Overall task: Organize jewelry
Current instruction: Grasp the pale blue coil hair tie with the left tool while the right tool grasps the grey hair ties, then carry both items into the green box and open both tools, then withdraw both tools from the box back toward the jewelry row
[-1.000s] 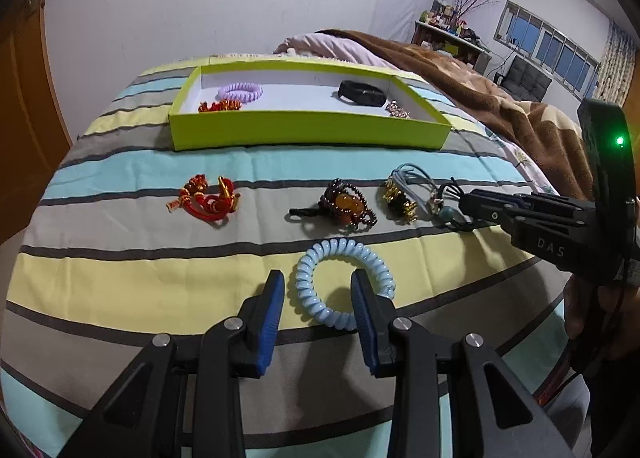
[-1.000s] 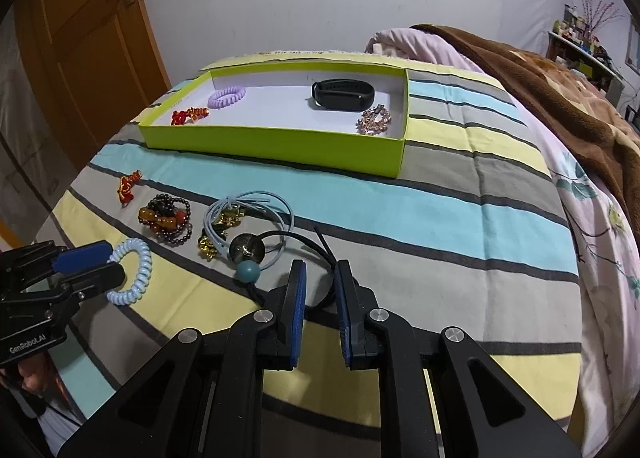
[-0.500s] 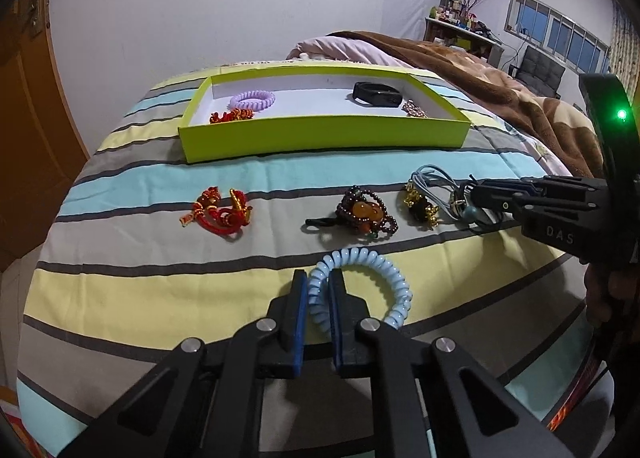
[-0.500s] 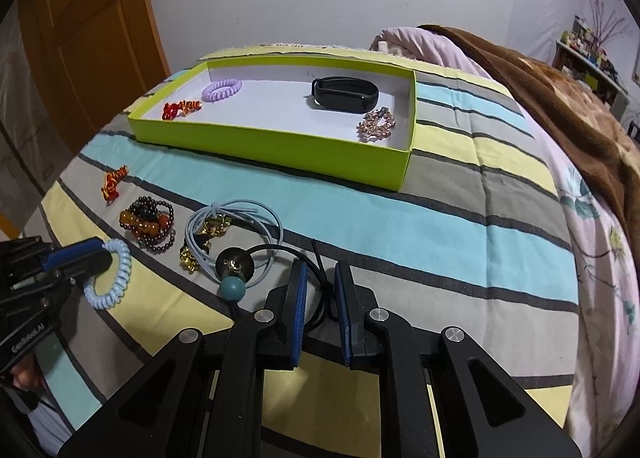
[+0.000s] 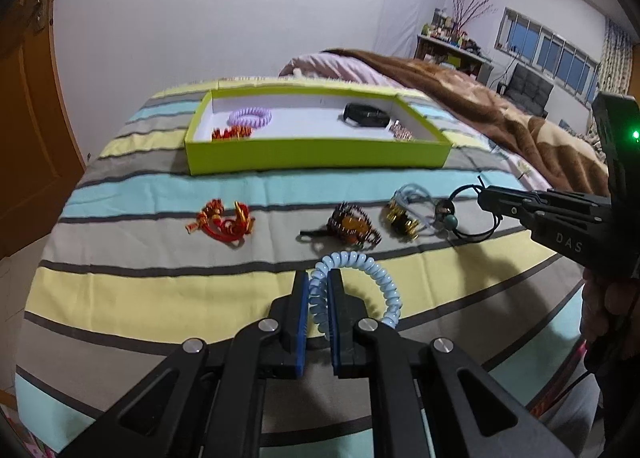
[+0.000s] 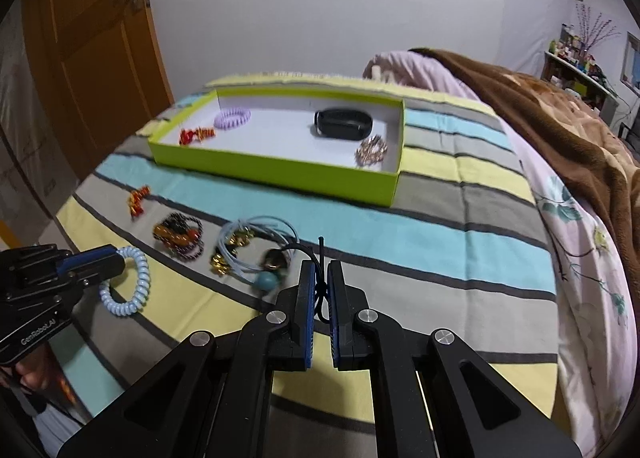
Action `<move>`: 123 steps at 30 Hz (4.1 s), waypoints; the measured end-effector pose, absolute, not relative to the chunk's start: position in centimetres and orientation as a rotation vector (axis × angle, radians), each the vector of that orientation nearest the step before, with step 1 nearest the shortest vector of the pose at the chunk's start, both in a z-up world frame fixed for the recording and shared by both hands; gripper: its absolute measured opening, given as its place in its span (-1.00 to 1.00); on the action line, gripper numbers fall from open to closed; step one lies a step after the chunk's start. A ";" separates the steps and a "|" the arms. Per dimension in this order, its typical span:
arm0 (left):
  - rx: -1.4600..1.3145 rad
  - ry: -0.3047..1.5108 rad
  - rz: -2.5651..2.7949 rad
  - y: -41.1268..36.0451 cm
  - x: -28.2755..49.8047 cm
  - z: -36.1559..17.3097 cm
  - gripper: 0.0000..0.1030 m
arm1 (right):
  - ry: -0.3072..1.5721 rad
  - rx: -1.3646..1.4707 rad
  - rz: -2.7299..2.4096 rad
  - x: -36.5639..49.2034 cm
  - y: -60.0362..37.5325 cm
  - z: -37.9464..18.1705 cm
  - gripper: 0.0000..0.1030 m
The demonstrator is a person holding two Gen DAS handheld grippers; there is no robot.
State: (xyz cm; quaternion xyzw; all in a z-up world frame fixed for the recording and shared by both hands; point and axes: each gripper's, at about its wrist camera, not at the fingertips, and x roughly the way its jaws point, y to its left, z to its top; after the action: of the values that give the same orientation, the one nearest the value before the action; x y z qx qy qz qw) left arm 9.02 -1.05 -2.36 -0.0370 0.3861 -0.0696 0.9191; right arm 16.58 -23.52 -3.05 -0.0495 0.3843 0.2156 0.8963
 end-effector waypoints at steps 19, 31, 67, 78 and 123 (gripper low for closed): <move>-0.096 0.617 -0.171 -0.2 4.5 4.3 -0.82 | 0.623 -0.011 0.469 9.8 -24.5 3.5 -0.89; -0.130 0.541 -0.165 1.1 2.9 7.1 -0.82 | 0.538 -0.031 0.467 6.5 -23.9 7.0 -0.89; -0.126 0.620 -0.124 3.0 15.8 4.3 -0.82 | 0.622 -0.025 0.474 19.8 -21.1 3.8 -0.89; -0.103 0.687 -0.108 2.2 22.5 0.9 -0.81 | 0.724 0.000 0.457 27.2 -20.6 -0.7 -0.89; -0.110 0.657 -0.114 2.8 14.3 3.0 -0.50 | 0.653 -0.020 0.461 17.9 -21.5 2.1 -0.71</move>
State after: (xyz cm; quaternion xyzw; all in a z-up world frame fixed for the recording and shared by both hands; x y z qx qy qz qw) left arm 14.25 2.85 2.99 -0.0539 0.3222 -0.0559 0.9435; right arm 17.94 -21.50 2.06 -0.0095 0.3181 0.2242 0.9211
